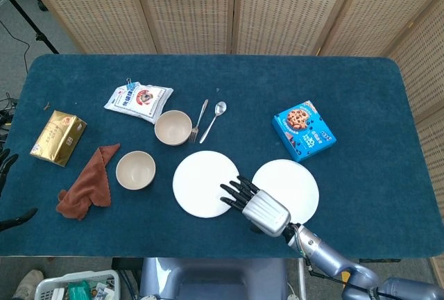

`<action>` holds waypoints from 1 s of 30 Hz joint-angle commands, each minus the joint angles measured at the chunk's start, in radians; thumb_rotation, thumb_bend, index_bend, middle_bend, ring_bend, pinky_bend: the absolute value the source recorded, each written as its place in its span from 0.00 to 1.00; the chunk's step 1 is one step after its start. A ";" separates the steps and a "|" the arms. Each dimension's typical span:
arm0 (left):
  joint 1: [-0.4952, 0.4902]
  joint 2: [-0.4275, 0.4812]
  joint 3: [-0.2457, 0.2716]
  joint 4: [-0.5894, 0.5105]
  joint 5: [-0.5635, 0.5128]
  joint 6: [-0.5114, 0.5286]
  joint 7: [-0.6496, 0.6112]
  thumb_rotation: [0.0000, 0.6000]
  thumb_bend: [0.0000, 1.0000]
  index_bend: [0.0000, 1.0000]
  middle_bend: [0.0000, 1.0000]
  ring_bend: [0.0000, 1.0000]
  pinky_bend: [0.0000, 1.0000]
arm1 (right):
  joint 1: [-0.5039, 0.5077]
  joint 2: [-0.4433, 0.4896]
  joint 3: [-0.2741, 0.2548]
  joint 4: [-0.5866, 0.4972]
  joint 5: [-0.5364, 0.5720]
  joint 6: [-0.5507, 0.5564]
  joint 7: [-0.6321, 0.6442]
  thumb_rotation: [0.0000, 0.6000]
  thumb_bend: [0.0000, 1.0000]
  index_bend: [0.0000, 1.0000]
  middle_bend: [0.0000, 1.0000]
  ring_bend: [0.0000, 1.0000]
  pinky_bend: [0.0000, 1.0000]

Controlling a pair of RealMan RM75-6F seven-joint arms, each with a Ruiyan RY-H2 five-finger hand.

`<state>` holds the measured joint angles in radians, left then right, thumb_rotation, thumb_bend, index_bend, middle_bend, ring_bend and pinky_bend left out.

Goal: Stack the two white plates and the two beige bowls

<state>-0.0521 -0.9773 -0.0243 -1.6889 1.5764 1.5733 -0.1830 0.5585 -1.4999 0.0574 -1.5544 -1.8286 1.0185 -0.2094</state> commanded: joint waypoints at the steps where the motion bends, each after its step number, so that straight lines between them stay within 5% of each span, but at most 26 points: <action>1: 0.001 0.002 0.000 0.001 -0.002 0.000 -0.006 1.00 0.06 0.00 0.00 0.00 0.00 | 0.024 -0.042 0.002 0.056 -0.015 0.017 -0.009 1.00 0.00 0.17 0.00 0.00 0.00; 30: 0.006 0.013 -0.007 0.000 -0.023 -0.008 -0.041 1.00 0.06 0.00 0.00 0.00 0.00 | 0.092 -0.245 -0.015 0.280 0.048 0.038 -0.109 1.00 0.00 0.25 0.04 0.00 0.00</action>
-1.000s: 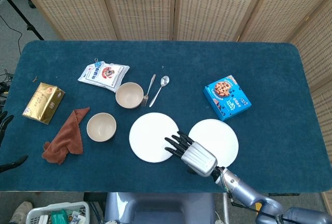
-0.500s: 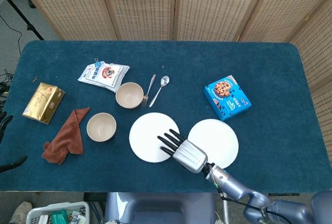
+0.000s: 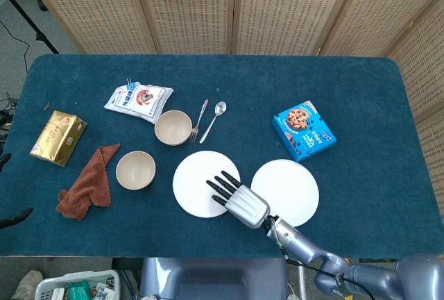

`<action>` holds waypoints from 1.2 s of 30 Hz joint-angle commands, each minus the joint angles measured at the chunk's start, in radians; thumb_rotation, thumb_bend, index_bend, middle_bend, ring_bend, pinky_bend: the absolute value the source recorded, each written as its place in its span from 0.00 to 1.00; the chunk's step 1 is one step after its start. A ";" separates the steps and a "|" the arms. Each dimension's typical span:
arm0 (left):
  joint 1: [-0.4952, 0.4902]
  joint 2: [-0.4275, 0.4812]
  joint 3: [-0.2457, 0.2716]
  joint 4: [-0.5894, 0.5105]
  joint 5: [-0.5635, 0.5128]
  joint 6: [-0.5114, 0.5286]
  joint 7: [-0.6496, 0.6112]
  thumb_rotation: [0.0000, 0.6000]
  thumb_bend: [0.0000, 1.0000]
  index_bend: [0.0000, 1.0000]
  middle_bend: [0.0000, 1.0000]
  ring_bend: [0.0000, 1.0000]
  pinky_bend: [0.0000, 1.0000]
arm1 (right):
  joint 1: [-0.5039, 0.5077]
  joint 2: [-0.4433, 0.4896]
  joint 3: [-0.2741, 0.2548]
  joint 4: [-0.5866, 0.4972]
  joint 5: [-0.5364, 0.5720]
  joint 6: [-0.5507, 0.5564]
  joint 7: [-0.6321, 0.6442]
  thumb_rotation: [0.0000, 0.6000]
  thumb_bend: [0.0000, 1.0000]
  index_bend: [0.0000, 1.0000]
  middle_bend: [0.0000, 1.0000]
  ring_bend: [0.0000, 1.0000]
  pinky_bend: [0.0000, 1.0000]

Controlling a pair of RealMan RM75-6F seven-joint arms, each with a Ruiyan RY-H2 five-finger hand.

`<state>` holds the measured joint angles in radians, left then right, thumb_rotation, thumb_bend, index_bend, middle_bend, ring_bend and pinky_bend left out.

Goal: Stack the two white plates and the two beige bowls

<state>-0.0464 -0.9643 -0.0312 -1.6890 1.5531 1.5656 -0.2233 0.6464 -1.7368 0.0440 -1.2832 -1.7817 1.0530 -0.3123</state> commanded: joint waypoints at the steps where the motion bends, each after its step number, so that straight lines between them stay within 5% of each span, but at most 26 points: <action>1: 0.000 0.001 0.000 0.000 0.000 0.000 -0.001 1.00 0.06 0.00 0.00 0.00 0.00 | 0.006 -0.015 -0.002 0.014 0.004 0.006 -0.006 1.00 0.00 0.26 0.05 0.00 0.00; 7: 0.000 0.001 -0.001 0.000 -0.002 -0.002 -0.003 1.00 0.06 0.00 0.00 0.00 0.00 | 0.016 -0.048 -0.002 0.048 0.013 0.019 -0.006 1.00 0.10 0.29 0.07 0.00 0.00; 16: 0.000 0.003 -0.004 0.000 -0.006 -0.004 -0.009 1.00 0.06 0.00 0.00 0.00 0.00 | 0.032 -0.086 -0.005 0.094 0.032 0.023 0.000 1.00 0.11 0.39 0.09 0.00 0.00; 31: 0.002 0.004 -0.002 -0.001 -0.001 -0.005 -0.013 1.00 0.06 0.00 0.00 0.00 0.00 | 0.047 -0.113 -0.019 0.136 0.046 0.046 0.061 1.00 0.46 0.49 0.12 0.00 0.00; 36: 0.002 0.004 -0.003 0.000 -0.003 -0.006 -0.013 1.00 0.06 0.00 0.00 0.00 0.00 | 0.050 -0.117 -0.022 0.143 0.048 0.056 0.067 1.00 0.49 0.53 0.12 0.00 0.00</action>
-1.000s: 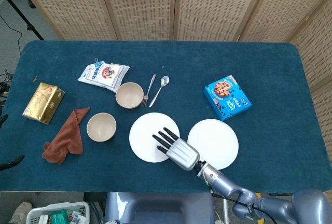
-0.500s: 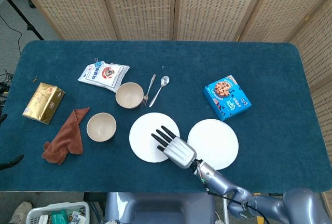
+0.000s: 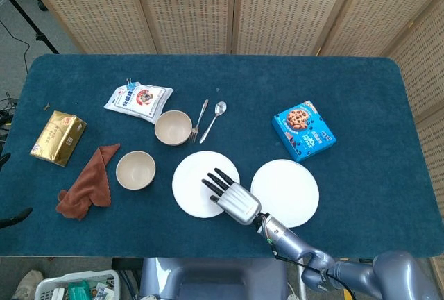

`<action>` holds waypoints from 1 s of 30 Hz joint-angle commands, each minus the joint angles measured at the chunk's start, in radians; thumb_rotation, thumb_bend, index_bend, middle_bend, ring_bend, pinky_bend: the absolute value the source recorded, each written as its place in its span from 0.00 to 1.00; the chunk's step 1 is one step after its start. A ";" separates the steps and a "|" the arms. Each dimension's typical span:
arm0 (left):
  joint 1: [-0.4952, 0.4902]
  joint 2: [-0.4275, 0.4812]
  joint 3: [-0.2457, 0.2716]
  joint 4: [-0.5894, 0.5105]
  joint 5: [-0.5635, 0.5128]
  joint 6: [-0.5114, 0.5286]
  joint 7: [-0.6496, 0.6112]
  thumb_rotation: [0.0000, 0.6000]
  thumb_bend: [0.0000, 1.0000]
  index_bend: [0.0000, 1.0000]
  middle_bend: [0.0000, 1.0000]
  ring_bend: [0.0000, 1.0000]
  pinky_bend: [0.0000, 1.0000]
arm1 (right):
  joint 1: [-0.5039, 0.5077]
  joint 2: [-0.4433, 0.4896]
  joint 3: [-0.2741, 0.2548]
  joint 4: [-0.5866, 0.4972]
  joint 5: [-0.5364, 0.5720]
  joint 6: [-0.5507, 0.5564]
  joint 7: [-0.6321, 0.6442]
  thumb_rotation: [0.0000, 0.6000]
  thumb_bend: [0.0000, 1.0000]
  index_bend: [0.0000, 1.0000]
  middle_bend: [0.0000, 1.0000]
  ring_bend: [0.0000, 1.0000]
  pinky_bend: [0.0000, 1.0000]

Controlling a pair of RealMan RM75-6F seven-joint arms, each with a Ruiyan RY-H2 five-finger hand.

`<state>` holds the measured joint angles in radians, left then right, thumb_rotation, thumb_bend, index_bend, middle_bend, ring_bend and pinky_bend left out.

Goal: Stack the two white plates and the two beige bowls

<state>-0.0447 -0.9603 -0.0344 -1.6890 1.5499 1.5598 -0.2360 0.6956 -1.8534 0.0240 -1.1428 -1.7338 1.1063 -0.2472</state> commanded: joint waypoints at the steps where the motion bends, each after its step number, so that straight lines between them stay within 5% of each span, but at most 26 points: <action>1: 0.000 0.000 0.000 0.000 0.001 0.000 0.000 1.00 0.06 0.00 0.00 0.00 0.00 | 0.001 0.000 -0.003 0.003 0.001 0.004 0.003 1.00 0.49 0.54 0.12 0.00 0.00; 15: -0.001 0.000 -0.001 0.002 -0.002 -0.004 -0.003 1.00 0.06 0.00 0.00 0.00 0.00 | -0.004 0.011 -0.012 0.026 -0.038 0.105 0.045 1.00 0.51 0.66 0.15 0.00 0.00; 30: 0.000 -0.004 0.003 -0.003 0.006 -0.004 0.012 1.00 0.06 0.00 0.00 0.00 0.00 | -0.044 0.190 -0.028 -0.040 -0.110 0.294 0.104 1.00 0.52 0.67 0.16 0.00 0.00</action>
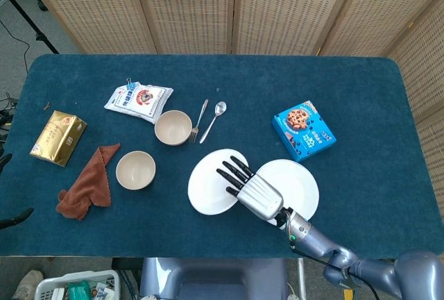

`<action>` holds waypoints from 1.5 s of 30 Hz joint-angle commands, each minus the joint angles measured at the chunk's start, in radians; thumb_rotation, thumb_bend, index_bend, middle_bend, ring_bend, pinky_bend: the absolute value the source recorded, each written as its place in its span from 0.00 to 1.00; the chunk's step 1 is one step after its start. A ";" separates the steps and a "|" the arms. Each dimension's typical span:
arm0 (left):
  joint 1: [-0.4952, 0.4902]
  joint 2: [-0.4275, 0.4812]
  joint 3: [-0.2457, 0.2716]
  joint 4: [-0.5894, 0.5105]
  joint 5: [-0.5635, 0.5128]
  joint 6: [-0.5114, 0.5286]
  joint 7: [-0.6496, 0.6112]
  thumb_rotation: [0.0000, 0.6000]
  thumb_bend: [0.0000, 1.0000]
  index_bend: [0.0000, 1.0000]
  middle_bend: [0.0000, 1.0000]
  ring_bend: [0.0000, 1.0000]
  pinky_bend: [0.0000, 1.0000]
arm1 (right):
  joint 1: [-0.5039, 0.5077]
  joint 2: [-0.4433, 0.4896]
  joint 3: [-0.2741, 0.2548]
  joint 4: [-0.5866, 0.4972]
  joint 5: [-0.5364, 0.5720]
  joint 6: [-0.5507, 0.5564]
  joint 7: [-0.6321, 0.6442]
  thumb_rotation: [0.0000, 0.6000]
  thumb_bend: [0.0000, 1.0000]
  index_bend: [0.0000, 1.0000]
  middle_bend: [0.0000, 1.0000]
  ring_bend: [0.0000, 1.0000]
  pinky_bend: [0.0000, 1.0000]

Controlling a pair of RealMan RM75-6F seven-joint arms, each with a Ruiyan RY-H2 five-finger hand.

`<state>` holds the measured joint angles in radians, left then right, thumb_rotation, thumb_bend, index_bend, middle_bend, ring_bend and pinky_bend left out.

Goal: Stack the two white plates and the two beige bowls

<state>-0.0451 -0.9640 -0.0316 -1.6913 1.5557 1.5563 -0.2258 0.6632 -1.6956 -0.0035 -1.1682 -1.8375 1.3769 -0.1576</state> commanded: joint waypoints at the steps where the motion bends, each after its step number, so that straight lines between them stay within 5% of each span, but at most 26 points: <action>1: 0.000 -0.001 0.001 -0.001 0.001 -0.001 0.004 1.00 0.06 0.00 0.00 0.00 0.00 | -0.017 0.052 -0.001 -0.022 -0.007 0.035 0.023 1.00 0.52 0.67 0.16 0.00 0.00; 24: -0.002 -0.014 0.005 -0.012 0.003 -0.008 0.043 1.00 0.06 0.00 0.00 0.00 0.00 | -0.165 0.269 0.025 -0.053 0.008 0.314 0.259 1.00 0.53 0.68 0.17 0.00 0.00; 45: -0.006 -0.018 0.007 -0.017 0.003 -0.016 0.055 1.00 0.06 0.00 0.00 0.00 0.00 | -0.270 0.159 -0.038 0.204 0.036 0.323 0.408 1.00 0.54 0.67 0.17 0.00 0.00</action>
<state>-0.0512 -0.9825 -0.0247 -1.7082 1.5581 1.5401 -0.1705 0.3969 -1.5335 -0.0379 -0.9690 -1.7987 1.6964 0.2487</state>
